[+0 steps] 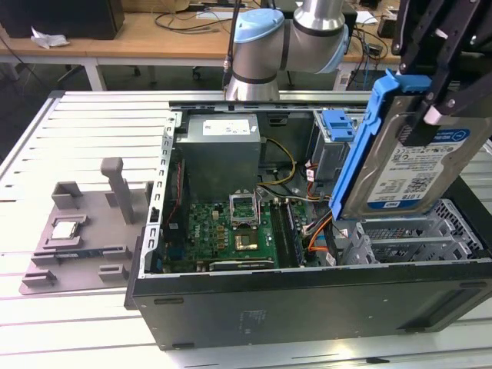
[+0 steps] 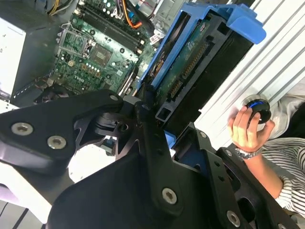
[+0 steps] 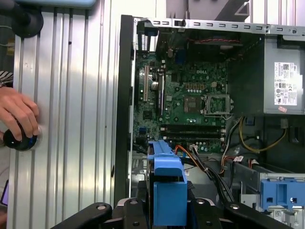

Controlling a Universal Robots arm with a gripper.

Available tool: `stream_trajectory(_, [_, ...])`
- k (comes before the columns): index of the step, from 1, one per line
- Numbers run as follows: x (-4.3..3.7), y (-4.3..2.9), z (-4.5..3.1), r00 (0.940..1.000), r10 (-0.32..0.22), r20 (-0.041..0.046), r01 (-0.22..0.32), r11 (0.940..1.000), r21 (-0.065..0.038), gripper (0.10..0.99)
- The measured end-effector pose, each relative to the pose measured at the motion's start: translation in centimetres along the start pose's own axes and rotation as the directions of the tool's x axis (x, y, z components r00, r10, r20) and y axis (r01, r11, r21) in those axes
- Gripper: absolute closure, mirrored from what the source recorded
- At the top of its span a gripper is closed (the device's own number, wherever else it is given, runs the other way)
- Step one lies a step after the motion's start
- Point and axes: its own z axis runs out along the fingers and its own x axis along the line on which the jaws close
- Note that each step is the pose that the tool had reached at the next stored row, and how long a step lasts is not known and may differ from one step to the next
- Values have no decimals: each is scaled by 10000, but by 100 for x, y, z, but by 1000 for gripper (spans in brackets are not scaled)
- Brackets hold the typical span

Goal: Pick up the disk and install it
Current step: 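Pick up the disk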

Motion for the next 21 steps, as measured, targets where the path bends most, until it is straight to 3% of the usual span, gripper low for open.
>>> stream_trajectory(5, [4,-134,2,10000,1,1,-1,10000,0,722])
stream_trajectory(11, [7,-212,50,10000,0,-2,0,10000,0,722])
stream_trajectory(16, [12,-337,126,10000,1,-2,-1,10000,-8,722])
stream_trajectory(19, [16,-454,223,10000,20,1,-20,10000,-24,722])
stream_trajectory(21, [16,-493,268,9999,139,6,-139,9999,-36,722])
